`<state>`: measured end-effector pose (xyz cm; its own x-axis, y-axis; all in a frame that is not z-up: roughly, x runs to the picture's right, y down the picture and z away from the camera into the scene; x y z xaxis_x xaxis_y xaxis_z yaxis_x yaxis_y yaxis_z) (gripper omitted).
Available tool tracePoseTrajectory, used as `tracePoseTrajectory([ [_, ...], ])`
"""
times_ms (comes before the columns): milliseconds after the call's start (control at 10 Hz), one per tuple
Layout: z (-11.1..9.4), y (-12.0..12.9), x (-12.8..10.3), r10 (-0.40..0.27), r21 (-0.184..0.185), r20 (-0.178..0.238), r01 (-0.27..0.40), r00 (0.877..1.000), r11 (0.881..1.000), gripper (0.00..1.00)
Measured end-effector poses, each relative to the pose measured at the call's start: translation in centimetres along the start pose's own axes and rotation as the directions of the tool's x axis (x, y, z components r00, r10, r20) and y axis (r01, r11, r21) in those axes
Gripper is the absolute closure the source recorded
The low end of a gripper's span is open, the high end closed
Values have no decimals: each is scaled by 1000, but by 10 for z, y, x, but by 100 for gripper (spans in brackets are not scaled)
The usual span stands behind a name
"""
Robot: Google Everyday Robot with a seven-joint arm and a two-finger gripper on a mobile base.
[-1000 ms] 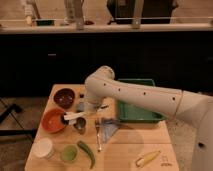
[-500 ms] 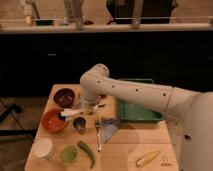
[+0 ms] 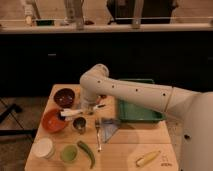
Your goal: Place brush in purple bowl
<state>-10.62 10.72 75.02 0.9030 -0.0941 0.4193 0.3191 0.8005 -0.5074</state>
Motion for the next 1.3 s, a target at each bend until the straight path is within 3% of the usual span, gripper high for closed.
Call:
tracePoseTrajectory([
  [300,9,-18,-22,0,-8,14,0,1000,1000,81],
  [500,21,-37,-53,-5,-15,35,5,999,1000,81],
  [800,37,-73,-80,35,-6,55,-35,998,999,81],
  [1300,76,-138,-87,89,-16,67,-88,994,996,81],
])
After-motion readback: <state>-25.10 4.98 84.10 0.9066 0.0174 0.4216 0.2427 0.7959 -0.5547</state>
